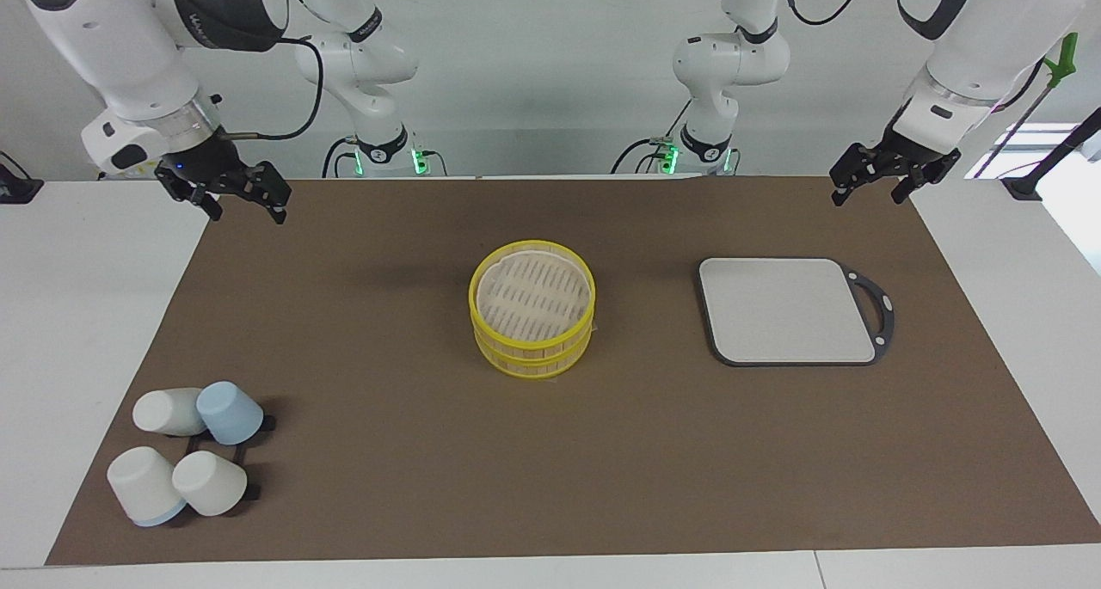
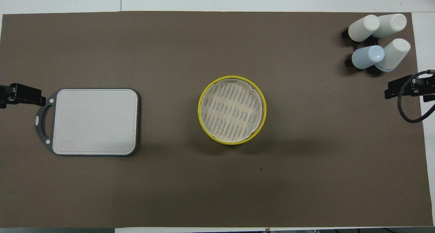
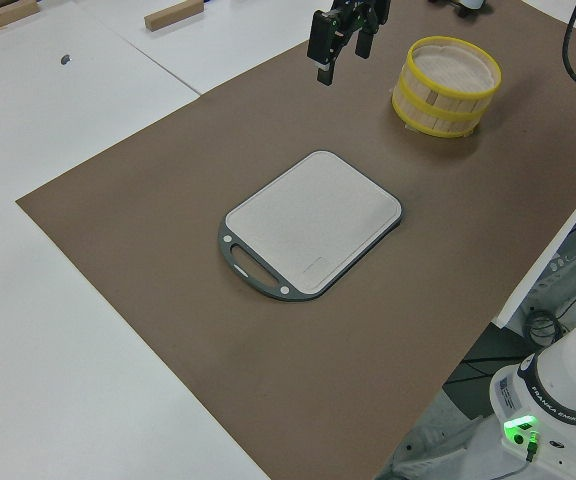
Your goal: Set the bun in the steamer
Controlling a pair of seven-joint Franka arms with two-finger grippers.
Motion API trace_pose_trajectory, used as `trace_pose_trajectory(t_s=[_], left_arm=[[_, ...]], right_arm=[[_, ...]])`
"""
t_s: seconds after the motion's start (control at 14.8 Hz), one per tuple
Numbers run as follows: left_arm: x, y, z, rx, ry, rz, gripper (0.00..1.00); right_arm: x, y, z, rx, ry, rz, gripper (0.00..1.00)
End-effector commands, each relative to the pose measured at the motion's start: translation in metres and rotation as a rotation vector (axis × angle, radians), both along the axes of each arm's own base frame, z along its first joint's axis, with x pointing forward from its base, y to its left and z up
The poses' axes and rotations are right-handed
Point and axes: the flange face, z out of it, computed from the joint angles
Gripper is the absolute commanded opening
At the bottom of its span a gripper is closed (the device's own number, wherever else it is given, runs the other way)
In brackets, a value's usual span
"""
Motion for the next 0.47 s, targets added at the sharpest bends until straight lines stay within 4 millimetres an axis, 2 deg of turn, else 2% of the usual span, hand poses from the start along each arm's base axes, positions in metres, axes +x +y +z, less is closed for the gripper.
trace_pose_trajectory(t_s=[0.0, 0.2, 0.41], left_arm=[[-0.008, 0.0038, 0.0015, 0.017, 0.004, -0.014, 1.0], [-0.0075, 0.0038, 0.0019, 0.017, -0.001, -0.007, 1.0], [-0.0074, 0.0038, 0.002, 0.017, -0.002, -0.007, 1.0]], right_arm=[[-0.0042, -0.0067, -0.0003, 0.001, -0.01, 0.012, 1.0], [-0.004, -0.0055, -0.0009, -0.004, -0.01, 0.017, 1.0], [-0.0037, -0.0047, -0.0013, 0.0, -0.012, 0.092, 1.0]])
